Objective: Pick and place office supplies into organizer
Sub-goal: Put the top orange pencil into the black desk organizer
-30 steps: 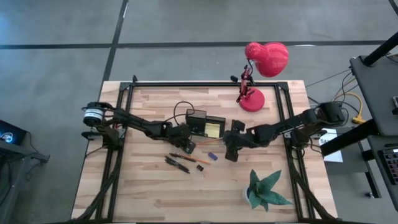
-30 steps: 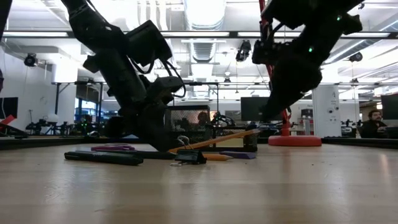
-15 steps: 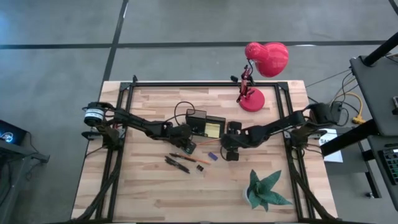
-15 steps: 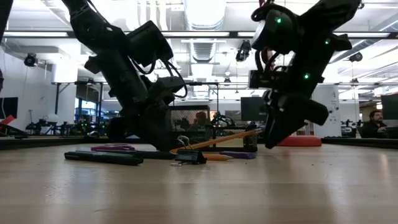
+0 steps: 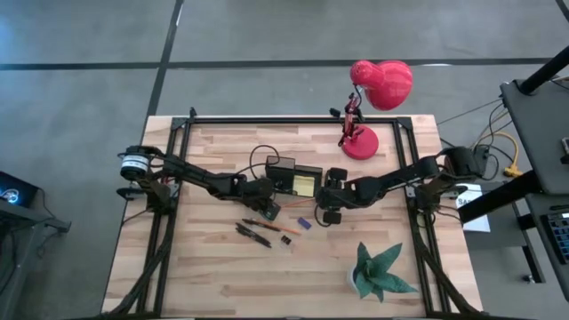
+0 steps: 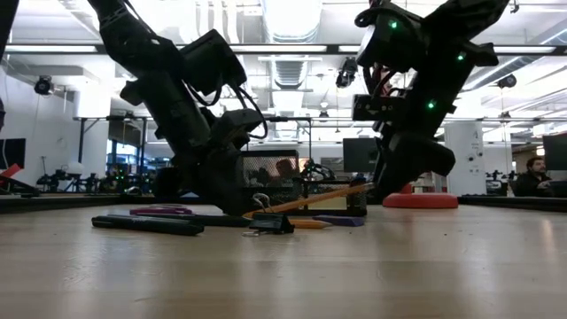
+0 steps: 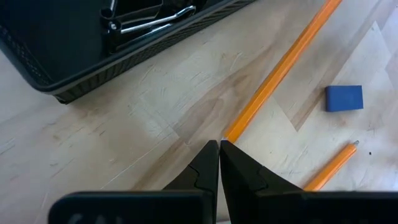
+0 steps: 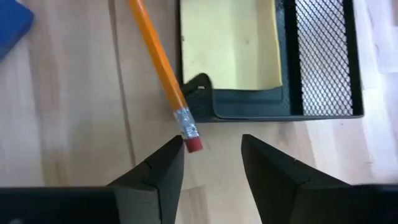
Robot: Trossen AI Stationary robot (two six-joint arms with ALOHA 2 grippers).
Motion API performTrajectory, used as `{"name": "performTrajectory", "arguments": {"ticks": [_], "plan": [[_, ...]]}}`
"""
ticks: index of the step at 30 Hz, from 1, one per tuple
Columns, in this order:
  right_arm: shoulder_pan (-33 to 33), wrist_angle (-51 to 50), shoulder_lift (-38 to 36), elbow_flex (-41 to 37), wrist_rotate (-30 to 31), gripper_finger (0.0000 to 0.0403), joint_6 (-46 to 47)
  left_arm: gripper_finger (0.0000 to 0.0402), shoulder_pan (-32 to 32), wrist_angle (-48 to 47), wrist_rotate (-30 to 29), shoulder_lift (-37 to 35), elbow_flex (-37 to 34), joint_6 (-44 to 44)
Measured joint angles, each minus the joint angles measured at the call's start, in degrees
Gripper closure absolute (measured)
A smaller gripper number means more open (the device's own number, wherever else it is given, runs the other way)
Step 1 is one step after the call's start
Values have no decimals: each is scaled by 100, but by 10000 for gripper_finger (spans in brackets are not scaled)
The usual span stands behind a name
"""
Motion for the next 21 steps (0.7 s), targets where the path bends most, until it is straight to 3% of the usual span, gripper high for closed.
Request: {"name": "performTrajectory", "arguments": {"ticks": [7, 21], "plan": [[-26, -8, -3, 0, -326, 244, 82, 401, 0, 0, -11, 2, -4, 0], [-31, 291, -5, 0, -448, 301, 149, 402, 0, -1, -89, 4, -7, 3]]}}
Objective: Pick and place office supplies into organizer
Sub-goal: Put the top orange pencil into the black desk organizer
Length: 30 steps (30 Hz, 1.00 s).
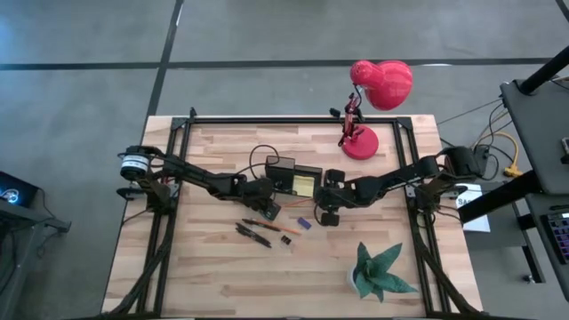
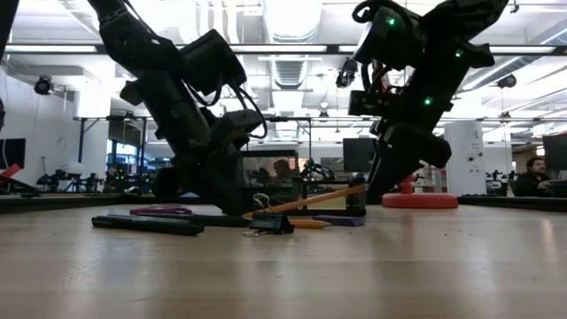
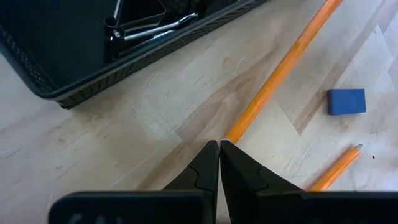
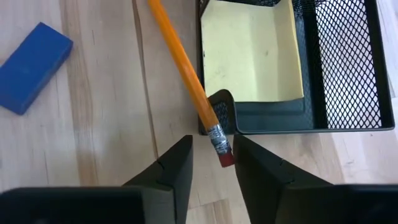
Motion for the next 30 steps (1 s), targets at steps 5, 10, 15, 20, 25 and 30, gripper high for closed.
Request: {"name": "performTrajectory", "arguments": {"ticks": [5, 10, 15, 20, 25, 30], "plan": [[0, 2, 0, 0, -13, 322, 0, 402, 0, 1, -4, 0, -2, 0], [4, 1, -2, 0, -70, 347, 0, 402, 0, 5, -15, 0, 7, 2], [7, -63, -9, -4, -221, 371, -24, 402, 0, 168, -25, -37, -7, 234], [7, -149, -77, -4, -419, 379, -45, 401, 7, 185, -115, -293, -9, 395], [17, -264, -324, -4, -430, 379, -220, 401, 1, 190, -126, -672, -22, 895], [74, -792, -790, 120, -34, 380, -507, 401, 0, -110, -120, -1198, -21, 1040]]}}
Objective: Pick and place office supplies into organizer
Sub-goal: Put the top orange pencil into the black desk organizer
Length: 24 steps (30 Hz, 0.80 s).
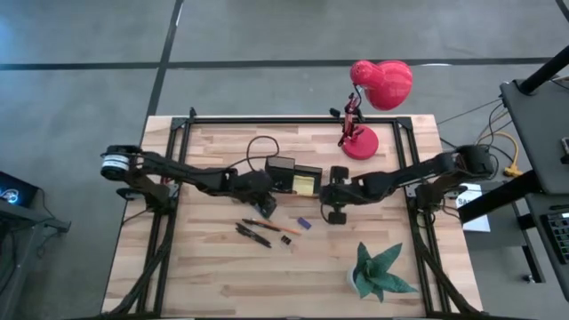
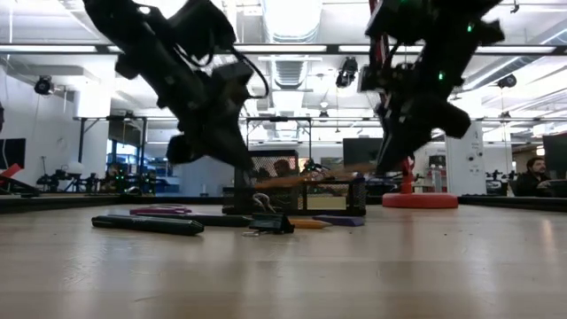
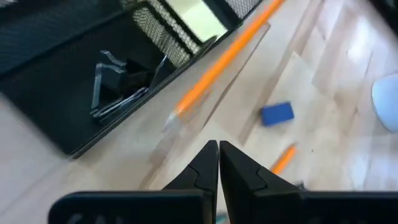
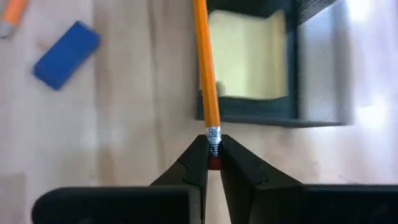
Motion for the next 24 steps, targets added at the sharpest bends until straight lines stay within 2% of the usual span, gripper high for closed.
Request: {"name": "performTrajectory", "arguments": {"ticks": [3, 6, 8, 15, 20, 24], "plan": [[155, -470, -297, 254, 668, 380, -599, 401, -1, -343, -97, -388, 7, 179], [333, -880, -377, 590, 1789, 380, -1602, 401, -4, -814, -271, -889, 9, 344], [322, -1104, -343, 845, 2258, 380, -2233, 401, -4, -1186, -438, -1240, 3, 446], [-153, -1800, 282, 2021, 3047, 380, -3362, 401, -4, -2316, -860, -2351, -3, 630], [-569, -3015, 1054, 2983, 3058, 380, -3443, 401, -16, -2670, -948, -2874, -14, 620], [-636, -3709, 1631, 3638, 3032, 380, -3458, 401, -16, -2750, -956, -3107, -16, 623]]}}
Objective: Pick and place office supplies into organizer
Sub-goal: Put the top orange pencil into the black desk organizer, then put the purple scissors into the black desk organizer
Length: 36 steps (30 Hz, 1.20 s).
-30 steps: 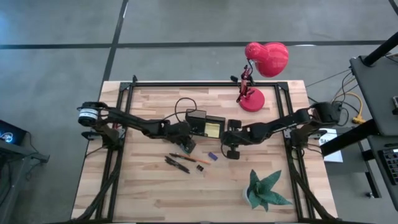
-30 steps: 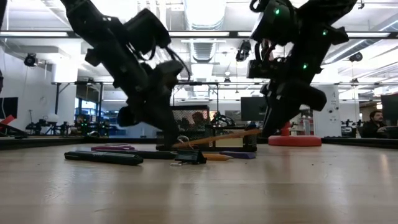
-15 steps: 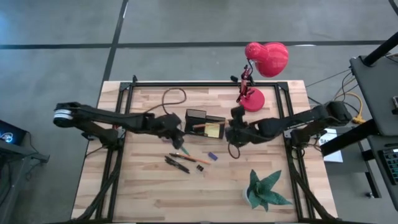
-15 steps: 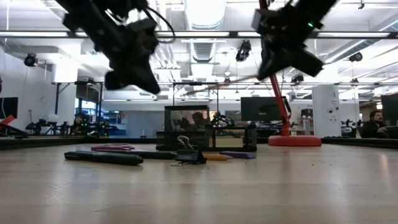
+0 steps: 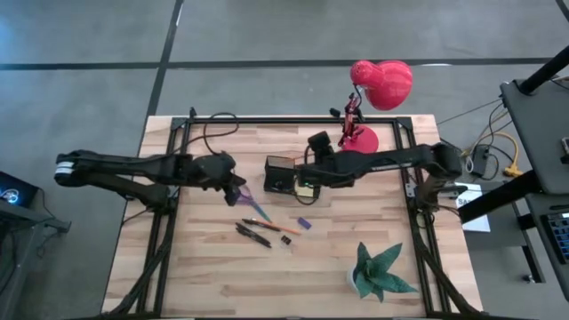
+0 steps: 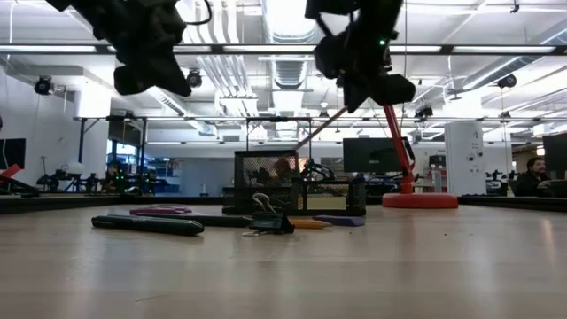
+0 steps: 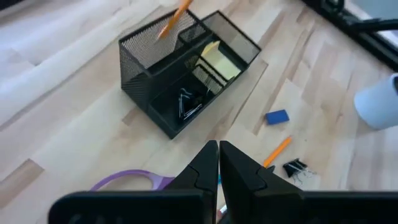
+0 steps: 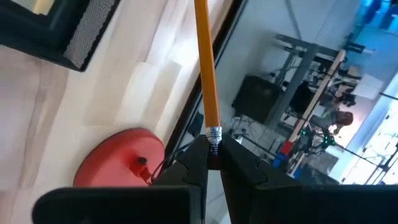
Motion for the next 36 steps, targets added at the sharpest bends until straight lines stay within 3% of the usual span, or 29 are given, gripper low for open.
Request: {"name": "performTrajectory", "arguments": {"ticks": [4, 14, 18, 25, 36], "plan": [[70, -32, 329, 587, -22, 380, -168, 401, -2, -117, 3, -79, -2, 29], [122, -453, 1108, 1891, -205, 380, -1701, 401, -2, -357, 9, -26, -4, 183], [89, -1063, 1550, 2422, -584, 379, -1168, 401, -2, -352, 9, -50, 4, 294], [84, -2029, 2040, 2978, -603, 375, 165, 402, -2, -369, 11, -128, 5, 459], [117, -2060, 1660, 2936, -736, 293, 1124, 402, -2, -405, 12, -325, 9, 754]]}}
